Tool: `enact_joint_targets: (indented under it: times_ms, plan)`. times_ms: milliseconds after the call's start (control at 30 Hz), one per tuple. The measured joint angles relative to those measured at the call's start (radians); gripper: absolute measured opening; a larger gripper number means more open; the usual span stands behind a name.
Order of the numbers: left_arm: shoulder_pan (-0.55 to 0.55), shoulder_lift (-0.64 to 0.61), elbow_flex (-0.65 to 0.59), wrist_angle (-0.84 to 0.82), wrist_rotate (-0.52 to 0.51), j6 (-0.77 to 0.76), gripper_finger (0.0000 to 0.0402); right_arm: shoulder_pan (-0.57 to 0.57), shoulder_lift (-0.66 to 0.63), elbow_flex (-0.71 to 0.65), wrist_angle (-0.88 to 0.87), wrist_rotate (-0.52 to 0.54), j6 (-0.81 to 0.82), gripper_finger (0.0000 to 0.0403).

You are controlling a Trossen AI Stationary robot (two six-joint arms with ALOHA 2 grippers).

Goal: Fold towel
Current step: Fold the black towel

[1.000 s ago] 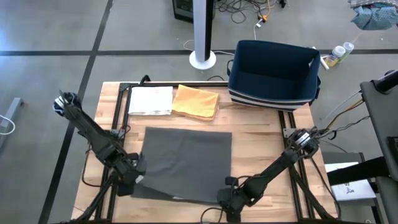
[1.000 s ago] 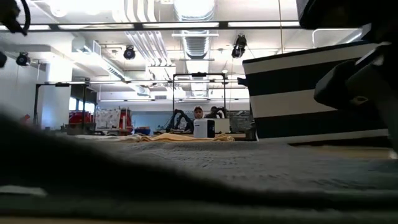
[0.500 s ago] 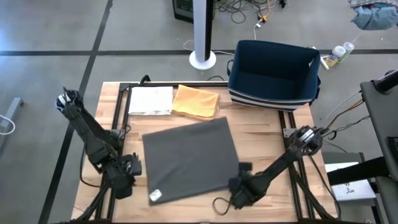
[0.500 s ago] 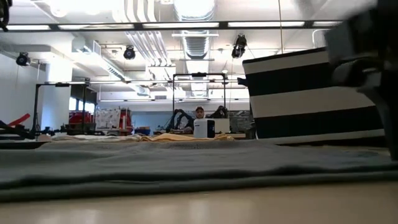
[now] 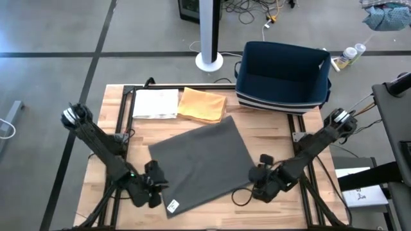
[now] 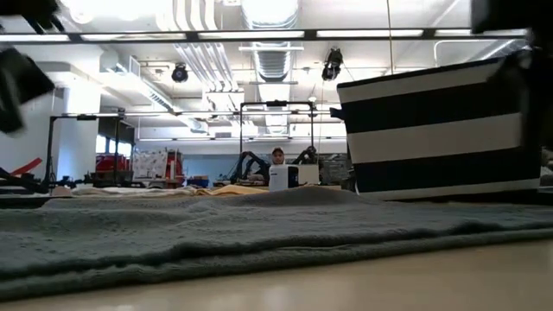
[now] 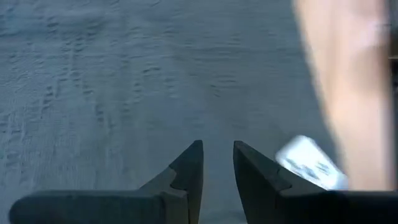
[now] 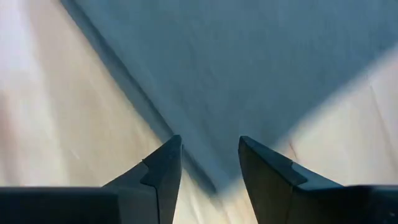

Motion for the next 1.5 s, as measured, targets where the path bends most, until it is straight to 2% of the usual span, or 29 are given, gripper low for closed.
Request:
enact_joint_targets:
  times_ms: [167,300,400,533,667,800,967,1067,1167,1367,1500]
  plan:
    - [0.085,0.134,0.000,0.111,-0.024,0.006,0.0078,-0.046,0.073,-0.085,0.418,0.120,-0.177,0.0160]
    - [0.120,0.217,0.003,0.158,0.081,0.062,0.0077,-0.100,0.207,-0.136,0.719,0.137,-0.231,0.0156]
    - [0.127,0.236,0.009,0.128,0.180,0.083,0.0077,-0.113,0.292,-0.142,0.722,0.119,-0.210,0.0153]
    - [0.120,0.205,0.017,-0.006,0.291,0.073,0.0077,-0.108,0.322,-0.151,0.703,0.133,-0.150,0.0149]
    - [0.113,0.108,0.035,-0.205,0.353,0.072,0.0077,-0.106,0.308,-0.183,0.673,0.149,-0.114,0.0151]
    - [0.099,-0.013,0.051,-0.260,0.344,0.032,0.0077,-0.109,0.281,-0.189,0.638,0.141,-0.140,0.0156]
    - [0.021,-0.067,0.045,-0.091,0.257,-0.021,0.0077,-0.108,0.215,-0.197,0.598,0.155,-0.196,0.0156]
    - [-0.050,-0.020,0.042,0.035,0.208,-0.021,0.0077,-0.095,0.191,-0.187,0.657,0.177,-0.275,0.0151]
    - [-0.103,0.050,0.043,0.133,0.174,-0.045,0.0077,-0.080,0.190,-0.158,0.789,0.202,-0.400,0.0144]
    - [-0.126,0.237,0.042,0.314,0.161,-0.090,0.0077,-0.089,0.312,-0.006,0.950,0.172,-0.598,0.0137]
    - [-0.122,0.346,0.042,0.440,0.156,-0.066,0.0077,-0.104,0.454,0.174,0.943,0.045,-0.652,0.0145]
